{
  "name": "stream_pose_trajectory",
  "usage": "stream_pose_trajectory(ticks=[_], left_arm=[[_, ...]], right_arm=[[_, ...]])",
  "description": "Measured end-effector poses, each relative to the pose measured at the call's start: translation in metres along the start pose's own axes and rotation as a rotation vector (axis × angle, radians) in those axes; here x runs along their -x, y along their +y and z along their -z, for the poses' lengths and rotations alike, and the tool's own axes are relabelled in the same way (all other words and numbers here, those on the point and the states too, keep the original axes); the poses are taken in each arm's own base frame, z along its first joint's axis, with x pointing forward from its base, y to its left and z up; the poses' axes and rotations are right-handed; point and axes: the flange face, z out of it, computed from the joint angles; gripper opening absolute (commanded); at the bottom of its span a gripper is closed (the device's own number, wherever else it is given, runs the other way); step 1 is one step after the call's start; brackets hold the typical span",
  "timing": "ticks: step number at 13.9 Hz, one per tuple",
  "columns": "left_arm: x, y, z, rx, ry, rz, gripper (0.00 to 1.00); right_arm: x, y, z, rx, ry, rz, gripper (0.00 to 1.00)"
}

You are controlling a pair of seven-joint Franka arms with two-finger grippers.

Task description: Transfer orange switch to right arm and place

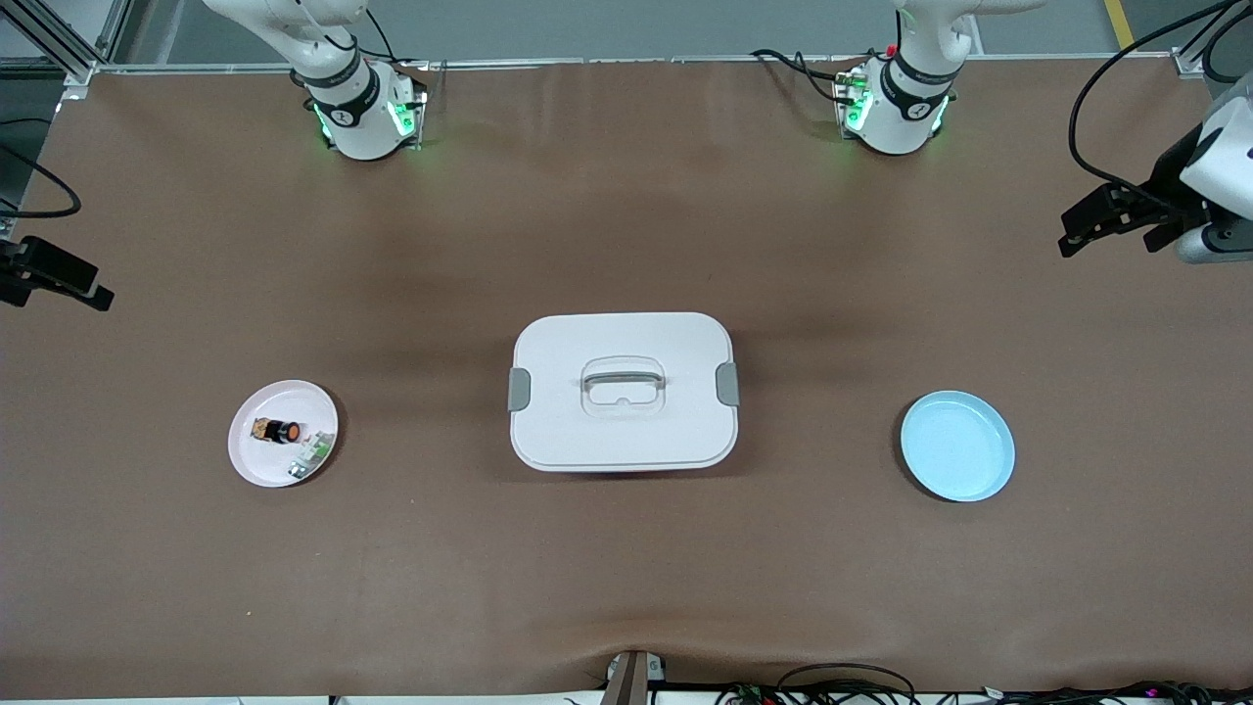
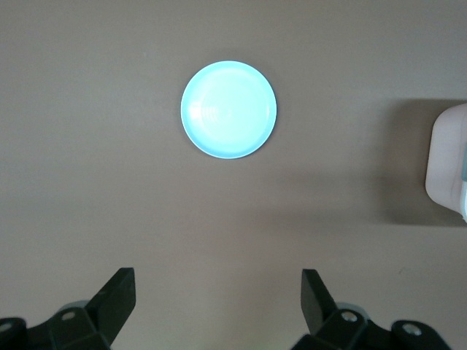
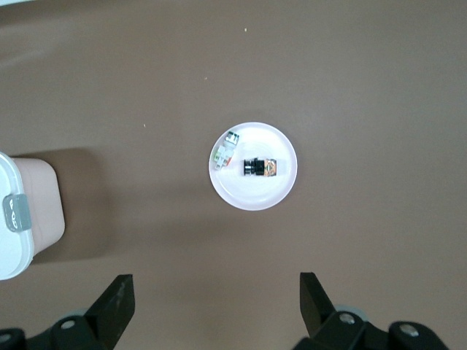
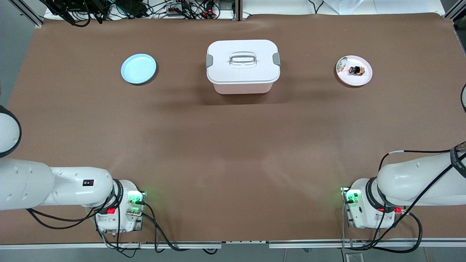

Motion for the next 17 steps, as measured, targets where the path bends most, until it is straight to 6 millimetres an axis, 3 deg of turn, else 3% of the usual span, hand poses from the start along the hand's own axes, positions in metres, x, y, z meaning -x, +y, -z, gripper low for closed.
stream_pose_trajectory(ticks=[4, 8, 17], left_arm=[[-0.009, 0.006, 0.0, 0.001, 0.004, -0.012, 1.0], [-0.014, 0.004, 0.001, 0.002, 0.007, -0.008, 1.0], [-0.017, 0.005, -0.003, 0.002, 0.001, -0.008, 1.0]], right_arm=[[0.006, 0.0, -0.001, 0.0, -0.047, 0.013, 1.0], [0.011, 0.008, -0.003, -0.004, -0.087, 0.138, 1.0], [0.011, 0.018, -0.002, -0.004, -0.086, 0.144, 1.0]])
